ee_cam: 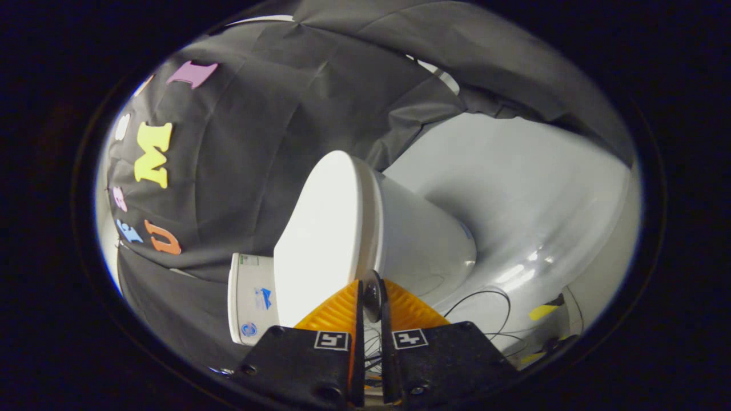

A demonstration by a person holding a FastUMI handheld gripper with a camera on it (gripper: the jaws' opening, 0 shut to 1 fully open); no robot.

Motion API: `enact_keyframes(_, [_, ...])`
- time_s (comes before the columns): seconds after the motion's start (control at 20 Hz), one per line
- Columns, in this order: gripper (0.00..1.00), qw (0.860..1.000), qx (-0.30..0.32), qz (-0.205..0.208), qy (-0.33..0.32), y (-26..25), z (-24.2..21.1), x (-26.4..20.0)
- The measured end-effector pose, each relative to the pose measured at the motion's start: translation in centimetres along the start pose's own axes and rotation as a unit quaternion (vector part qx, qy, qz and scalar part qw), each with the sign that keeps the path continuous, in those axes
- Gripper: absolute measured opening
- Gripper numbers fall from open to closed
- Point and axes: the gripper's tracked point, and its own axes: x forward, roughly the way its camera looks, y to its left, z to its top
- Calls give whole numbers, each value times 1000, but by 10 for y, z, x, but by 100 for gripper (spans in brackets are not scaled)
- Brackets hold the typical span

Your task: Open the toilet lid.

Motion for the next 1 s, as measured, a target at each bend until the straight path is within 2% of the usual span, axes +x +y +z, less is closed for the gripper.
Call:
enact_keyframes(0.2, [13, 999, 25, 26, -20, 25, 9, -11])
enact_keyframes(0.85, [13, 998, -58, 5, -10, 108, 10, -45])
enact_keyframes(1.0, [13, 996, -93, 2, -11, 132, 5, -52])
